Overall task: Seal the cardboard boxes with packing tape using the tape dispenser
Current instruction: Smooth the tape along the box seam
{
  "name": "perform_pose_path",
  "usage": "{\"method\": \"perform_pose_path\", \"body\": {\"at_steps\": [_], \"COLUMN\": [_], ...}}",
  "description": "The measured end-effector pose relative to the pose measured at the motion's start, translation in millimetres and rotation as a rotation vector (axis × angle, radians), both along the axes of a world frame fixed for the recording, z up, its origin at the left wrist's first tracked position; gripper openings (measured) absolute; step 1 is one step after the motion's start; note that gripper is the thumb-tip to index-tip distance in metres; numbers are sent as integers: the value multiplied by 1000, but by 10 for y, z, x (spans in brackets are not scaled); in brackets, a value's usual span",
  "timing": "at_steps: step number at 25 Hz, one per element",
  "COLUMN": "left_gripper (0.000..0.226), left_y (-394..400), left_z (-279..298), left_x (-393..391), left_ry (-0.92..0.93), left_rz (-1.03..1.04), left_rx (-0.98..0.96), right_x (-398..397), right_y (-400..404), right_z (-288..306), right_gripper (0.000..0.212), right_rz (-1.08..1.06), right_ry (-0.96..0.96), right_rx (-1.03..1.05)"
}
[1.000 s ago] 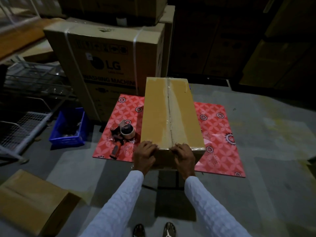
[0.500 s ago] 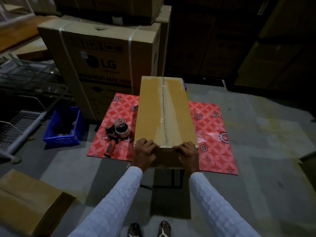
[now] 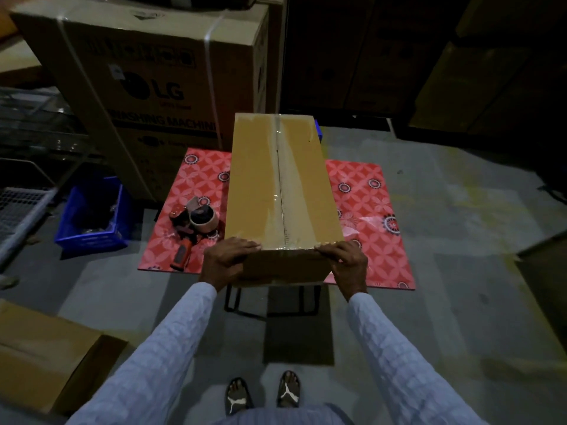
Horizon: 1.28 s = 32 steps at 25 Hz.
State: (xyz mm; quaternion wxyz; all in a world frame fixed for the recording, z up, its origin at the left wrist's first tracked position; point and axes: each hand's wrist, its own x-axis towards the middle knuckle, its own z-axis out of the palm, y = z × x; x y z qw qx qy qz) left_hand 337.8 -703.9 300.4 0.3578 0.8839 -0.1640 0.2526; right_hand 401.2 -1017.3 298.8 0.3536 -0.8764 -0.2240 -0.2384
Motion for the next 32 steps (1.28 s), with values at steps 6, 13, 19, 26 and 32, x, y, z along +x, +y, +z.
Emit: {"method": "perform_pose_path", "body": {"at_steps": [6,13,19,26,32], "left_gripper": [26,33,72,79,86], "left_y": [8,-486,-110,138,560], "left_z": [-144,31,353,429,475], "left_x": [-76,-89,387,1201,2275], "left_ry": [-9,215,701,803,808], "left_rz": [38,362,207,231,213], "left_rx": [-103,-1127,-1042,-670,-654], "right_x": [28,-149,500,1423,2188], "right_y": [-181,52,63,360,683], "right_z": [-22,55,448,565,580], "right_gripper": [39,43,37,55,66], "right_rz": [42,-143,8,106,86], "right_ry": [254,521,889,930,941], "right_rx": [396,988,962,644,293]}}
